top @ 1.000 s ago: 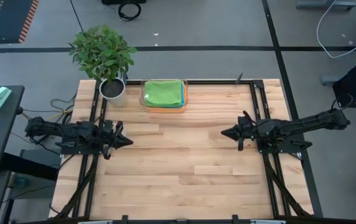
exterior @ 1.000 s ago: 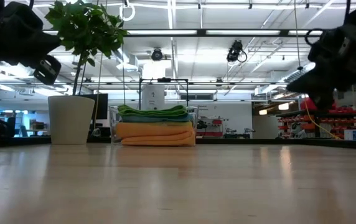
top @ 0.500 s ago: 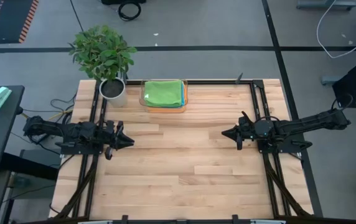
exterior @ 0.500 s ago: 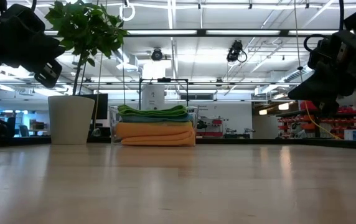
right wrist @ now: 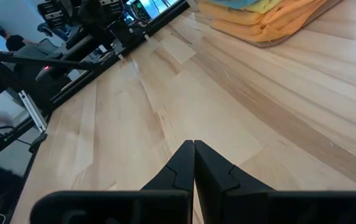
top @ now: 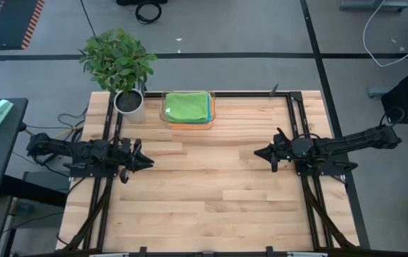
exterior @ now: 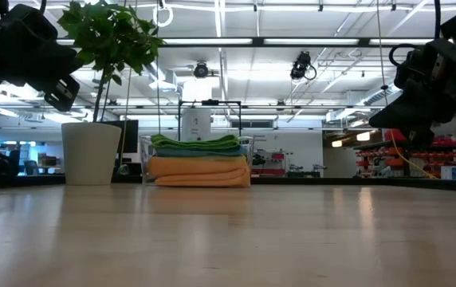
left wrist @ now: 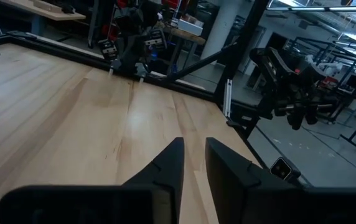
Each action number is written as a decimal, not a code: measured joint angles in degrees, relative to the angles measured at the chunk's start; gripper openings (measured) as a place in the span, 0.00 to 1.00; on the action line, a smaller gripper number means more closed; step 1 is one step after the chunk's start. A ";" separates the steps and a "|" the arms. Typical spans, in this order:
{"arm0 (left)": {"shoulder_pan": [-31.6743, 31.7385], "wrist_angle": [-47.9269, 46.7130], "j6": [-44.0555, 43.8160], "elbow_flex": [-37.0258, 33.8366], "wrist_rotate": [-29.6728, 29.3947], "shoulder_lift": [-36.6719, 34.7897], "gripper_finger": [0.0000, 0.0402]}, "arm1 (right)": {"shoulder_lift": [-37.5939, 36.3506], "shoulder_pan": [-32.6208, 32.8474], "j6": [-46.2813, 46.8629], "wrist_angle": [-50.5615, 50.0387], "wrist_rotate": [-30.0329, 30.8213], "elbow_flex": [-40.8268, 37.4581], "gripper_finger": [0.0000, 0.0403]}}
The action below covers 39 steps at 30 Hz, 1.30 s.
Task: Fold microfiber towels
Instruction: Return to Home Position
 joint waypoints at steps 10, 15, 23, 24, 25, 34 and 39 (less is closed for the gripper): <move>0.00 0.07 -0.03 0.00 0.02 0.00 0.20 | 0.00 0.00 0.00 -0.04 0.00 0.02 0.04; 0.00 0.10 0.00 0.00 0.04 0.00 0.20 | 0.00 -0.01 -0.01 -0.04 0.00 0.02 0.04; 0.00 0.17 0.01 0.00 0.07 0.00 0.18 | 0.00 0.00 -0.01 -0.04 0.00 0.02 0.04; 0.00 0.18 -0.01 0.00 0.07 0.00 0.18 | 0.00 0.00 -0.02 -0.04 0.00 0.02 0.04; 0.00 0.18 -0.04 0.00 0.07 0.00 0.18 | 0.00 0.00 -0.02 -0.04 0.00 0.02 0.04; 0.00 0.17 0.01 0.00 0.09 0.00 0.21 | 0.00 0.00 -0.02 -0.04 0.00 0.02 0.04; 0.00 0.17 0.00 0.00 0.09 0.00 0.20 | 0.00 -0.02 -0.02 -0.04 0.00 0.02 0.04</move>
